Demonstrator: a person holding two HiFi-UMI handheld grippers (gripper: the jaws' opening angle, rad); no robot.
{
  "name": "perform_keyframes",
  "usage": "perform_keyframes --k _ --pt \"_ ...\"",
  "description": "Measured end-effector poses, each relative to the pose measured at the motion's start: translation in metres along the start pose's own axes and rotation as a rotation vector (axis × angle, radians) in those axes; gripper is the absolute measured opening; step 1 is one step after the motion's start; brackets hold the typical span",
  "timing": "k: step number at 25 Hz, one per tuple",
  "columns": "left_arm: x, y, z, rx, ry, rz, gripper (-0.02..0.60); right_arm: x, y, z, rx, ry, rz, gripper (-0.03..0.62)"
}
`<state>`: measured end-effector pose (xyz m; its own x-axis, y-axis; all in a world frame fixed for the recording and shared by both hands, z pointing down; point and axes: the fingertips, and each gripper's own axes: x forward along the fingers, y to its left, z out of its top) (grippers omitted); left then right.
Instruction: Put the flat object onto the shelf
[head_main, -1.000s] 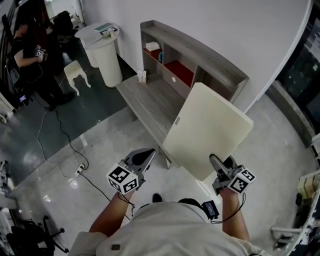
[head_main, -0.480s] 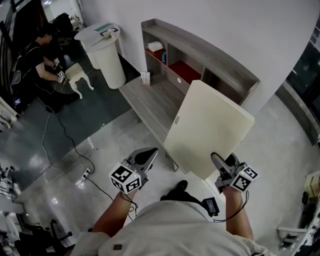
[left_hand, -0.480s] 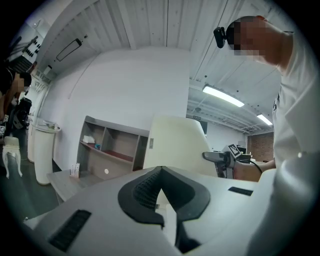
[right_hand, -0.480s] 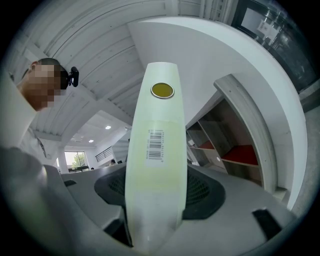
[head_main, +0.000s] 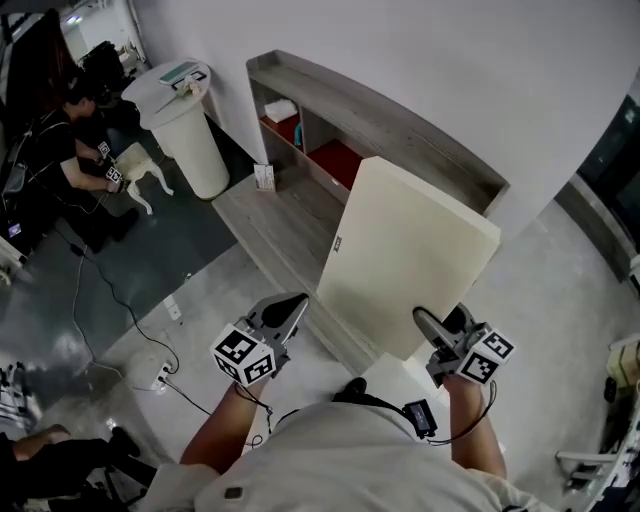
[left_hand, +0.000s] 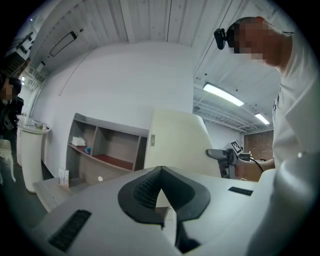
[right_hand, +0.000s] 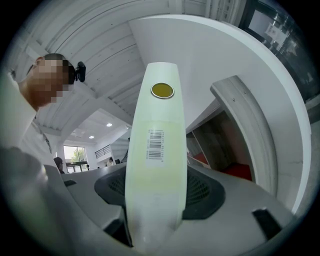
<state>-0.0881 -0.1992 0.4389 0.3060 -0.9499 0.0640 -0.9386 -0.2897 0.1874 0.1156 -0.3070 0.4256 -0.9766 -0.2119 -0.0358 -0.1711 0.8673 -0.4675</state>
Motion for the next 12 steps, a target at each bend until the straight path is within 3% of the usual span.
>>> perform_keyframes --k 6,12 --pt "0.061 0.018 0.008 0.004 0.004 -0.040 0.014 0.002 -0.031 0.035 -0.032 -0.021 -0.004 0.284" --pt "0.089 0.033 0.020 0.013 -0.001 -0.075 0.015 0.006 -0.040 0.054 -0.046 -0.052 -0.020 0.284"
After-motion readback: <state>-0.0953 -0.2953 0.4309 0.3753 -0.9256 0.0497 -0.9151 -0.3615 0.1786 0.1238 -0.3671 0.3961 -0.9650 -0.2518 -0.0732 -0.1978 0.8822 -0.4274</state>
